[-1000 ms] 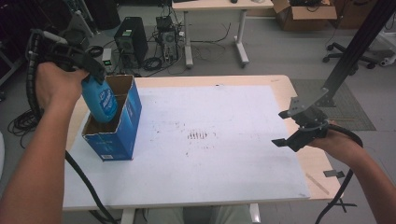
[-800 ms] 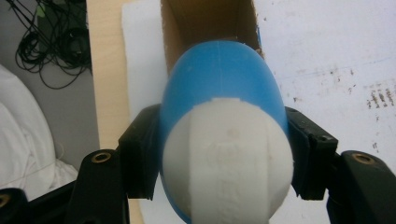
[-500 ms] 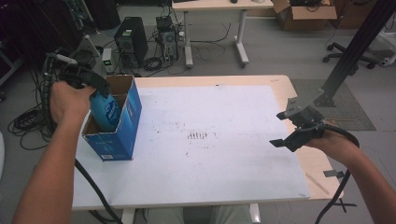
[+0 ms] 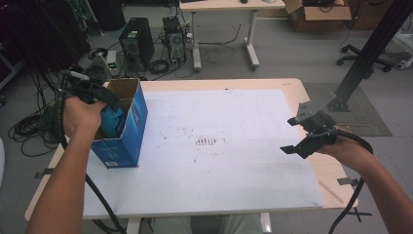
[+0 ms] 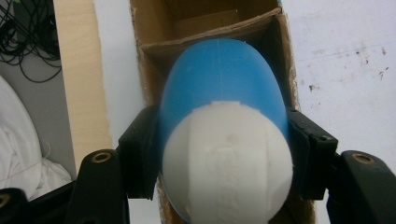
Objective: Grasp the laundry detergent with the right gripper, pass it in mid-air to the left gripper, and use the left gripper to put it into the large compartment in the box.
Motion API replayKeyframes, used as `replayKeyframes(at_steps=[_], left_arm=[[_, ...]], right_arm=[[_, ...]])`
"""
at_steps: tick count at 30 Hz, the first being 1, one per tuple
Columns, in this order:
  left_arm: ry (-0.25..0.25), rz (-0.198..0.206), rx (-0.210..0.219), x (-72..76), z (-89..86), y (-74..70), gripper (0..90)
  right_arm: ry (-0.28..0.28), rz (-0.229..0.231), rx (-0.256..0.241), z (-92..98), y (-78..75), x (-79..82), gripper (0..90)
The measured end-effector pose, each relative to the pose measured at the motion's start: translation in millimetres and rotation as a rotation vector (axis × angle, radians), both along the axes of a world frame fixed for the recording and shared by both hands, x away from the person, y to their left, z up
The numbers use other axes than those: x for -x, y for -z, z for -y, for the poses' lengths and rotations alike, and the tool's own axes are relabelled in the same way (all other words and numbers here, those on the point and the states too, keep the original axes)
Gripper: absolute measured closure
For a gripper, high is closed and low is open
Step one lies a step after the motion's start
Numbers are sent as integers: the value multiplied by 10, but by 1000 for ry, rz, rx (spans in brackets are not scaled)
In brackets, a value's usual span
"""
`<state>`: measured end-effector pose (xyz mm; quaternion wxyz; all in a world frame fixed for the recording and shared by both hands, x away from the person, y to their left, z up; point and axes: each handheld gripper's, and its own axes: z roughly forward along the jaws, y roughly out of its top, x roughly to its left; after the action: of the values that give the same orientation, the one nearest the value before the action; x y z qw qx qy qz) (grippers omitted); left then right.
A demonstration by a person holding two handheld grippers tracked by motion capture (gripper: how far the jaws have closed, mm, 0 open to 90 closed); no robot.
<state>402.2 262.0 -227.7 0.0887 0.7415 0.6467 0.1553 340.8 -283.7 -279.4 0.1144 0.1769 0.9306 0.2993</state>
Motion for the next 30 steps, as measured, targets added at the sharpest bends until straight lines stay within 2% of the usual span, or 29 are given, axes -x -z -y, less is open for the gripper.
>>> replayKeyframes(at_steps=[20,25,30], left_arm=[[1,-28,-11,-13,-9,380,381],[4,-43,-4,-24,-13,456,381],[7,-45,-4,-36,-9,470,381]], right_arm=[[6,-10,2,23,62,26,55],[11,-11,4,36,69,32,55],[13,-11,3,43,72,32,57]])
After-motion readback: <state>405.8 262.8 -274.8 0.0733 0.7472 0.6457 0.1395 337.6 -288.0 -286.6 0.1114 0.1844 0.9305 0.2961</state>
